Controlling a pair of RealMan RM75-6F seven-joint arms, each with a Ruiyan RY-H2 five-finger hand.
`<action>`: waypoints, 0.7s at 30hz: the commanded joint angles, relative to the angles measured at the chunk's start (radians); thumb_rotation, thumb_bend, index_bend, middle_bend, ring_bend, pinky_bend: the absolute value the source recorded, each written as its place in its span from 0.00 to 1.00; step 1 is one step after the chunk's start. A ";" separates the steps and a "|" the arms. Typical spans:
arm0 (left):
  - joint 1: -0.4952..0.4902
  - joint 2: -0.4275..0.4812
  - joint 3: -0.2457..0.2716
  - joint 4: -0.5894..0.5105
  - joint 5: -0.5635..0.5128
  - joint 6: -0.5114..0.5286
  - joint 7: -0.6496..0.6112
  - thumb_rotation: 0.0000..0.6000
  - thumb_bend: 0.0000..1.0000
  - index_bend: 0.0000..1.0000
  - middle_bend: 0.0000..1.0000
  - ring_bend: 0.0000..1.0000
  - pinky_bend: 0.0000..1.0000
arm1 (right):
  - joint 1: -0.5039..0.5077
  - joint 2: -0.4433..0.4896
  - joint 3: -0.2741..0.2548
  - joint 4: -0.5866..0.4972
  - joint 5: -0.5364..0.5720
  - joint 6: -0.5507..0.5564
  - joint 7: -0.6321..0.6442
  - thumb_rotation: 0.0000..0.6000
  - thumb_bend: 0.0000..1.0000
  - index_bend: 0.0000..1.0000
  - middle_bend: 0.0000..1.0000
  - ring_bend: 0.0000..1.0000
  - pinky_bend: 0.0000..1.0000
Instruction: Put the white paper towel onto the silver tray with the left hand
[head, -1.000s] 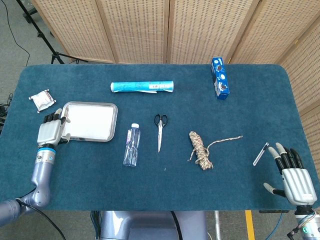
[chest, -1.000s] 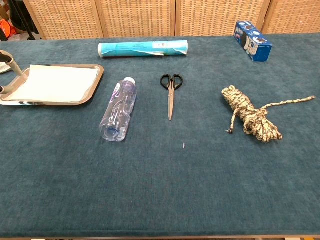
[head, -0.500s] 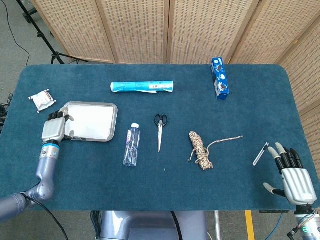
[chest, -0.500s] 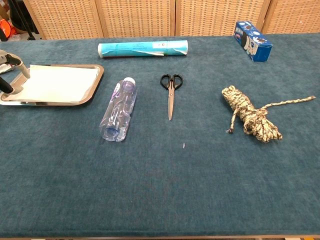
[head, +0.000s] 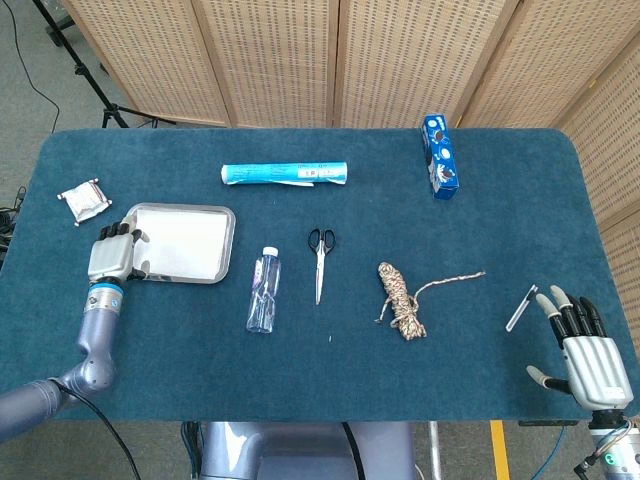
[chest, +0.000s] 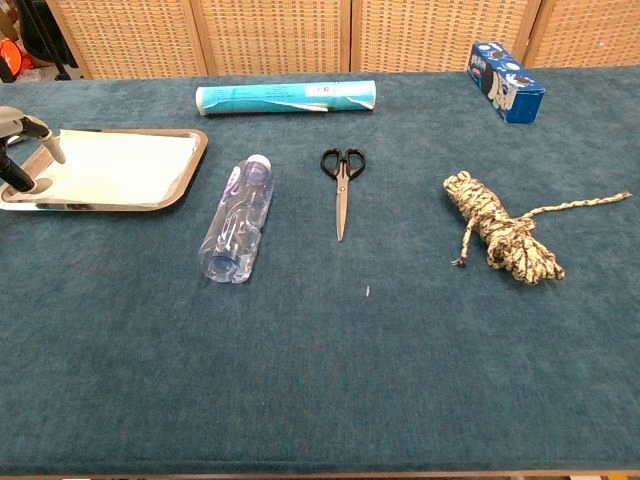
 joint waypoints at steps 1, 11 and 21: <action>-0.002 -0.002 0.000 0.005 -0.003 -0.002 0.001 1.00 0.41 0.33 0.00 0.00 0.00 | 0.000 0.000 0.000 0.000 0.001 -0.001 0.000 1.00 0.00 0.09 0.00 0.00 0.00; -0.009 0.001 -0.004 0.010 -0.016 -0.001 0.006 1.00 0.41 0.33 0.00 0.00 0.00 | 0.001 0.000 0.000 -0.001 0.001 -0.002 0.000 1.00 0.00 0.09 0.00 0.00 0.00; -0.016 -0.014 0.001 0.054 -0.022 -0.023 0.005 1.00 0.41 0.33 0.00 0.00 0.00 | 0.001 0.000 0.000 0.000 0.003 -0.002 0.000 1.00 0.00 0.09 0.00 0.00 0.00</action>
